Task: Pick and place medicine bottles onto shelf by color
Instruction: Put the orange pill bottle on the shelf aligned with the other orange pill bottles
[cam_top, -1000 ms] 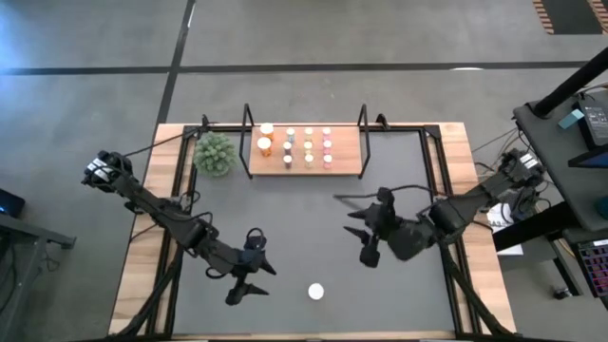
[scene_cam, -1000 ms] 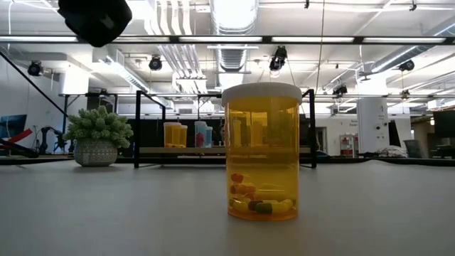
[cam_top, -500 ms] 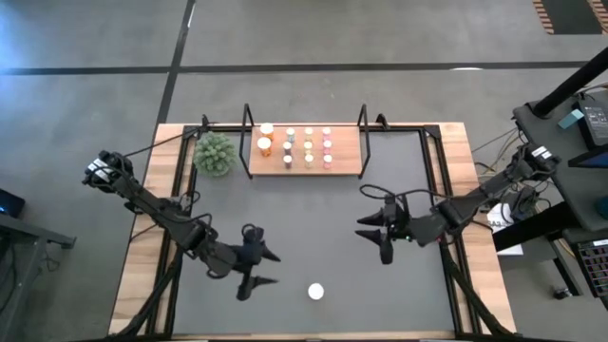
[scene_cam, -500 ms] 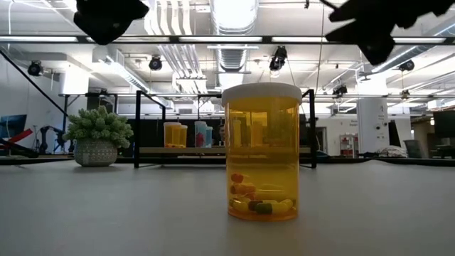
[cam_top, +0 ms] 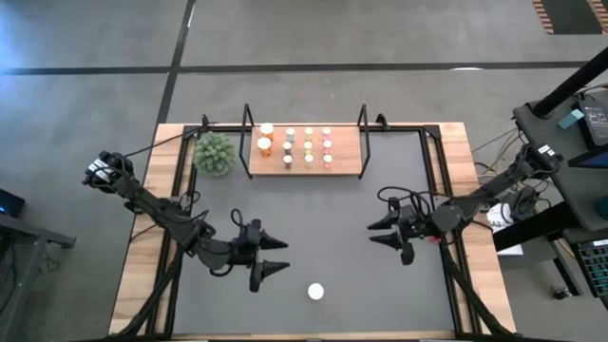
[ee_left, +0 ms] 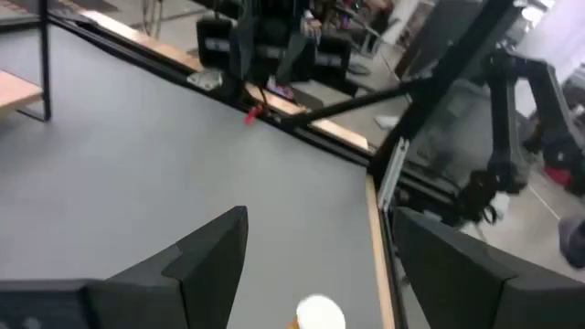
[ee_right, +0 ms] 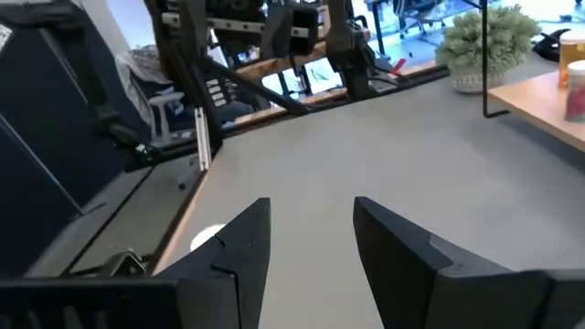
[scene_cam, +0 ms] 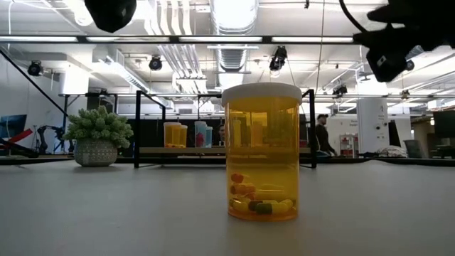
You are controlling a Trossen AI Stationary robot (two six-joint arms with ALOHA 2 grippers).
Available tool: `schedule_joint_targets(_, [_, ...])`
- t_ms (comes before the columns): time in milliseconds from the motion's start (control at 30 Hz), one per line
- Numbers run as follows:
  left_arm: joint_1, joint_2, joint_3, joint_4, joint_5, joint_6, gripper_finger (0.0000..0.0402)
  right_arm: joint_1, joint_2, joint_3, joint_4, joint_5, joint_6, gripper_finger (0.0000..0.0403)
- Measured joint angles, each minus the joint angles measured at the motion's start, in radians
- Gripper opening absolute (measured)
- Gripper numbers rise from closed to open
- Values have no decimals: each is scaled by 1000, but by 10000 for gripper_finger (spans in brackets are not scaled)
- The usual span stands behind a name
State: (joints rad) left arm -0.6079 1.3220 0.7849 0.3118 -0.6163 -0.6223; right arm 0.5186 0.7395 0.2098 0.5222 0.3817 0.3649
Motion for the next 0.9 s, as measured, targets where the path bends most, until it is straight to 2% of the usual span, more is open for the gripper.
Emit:
schedule_joint_targets(200, [0, 26, 0, 118, -58, 1, 258, 0, -14, -85, 39, 0, 4, 148])
schedule_joint_targets(567, [0, 214, 6, 421, -98, 6, 258, 0, -12, -135, 37, 0, 28, 148])
schedule_joint_targets(900, [3, 326, 78, 444, -100, 1, 258, 0, -11, -155, 29, 66, 21, 148])
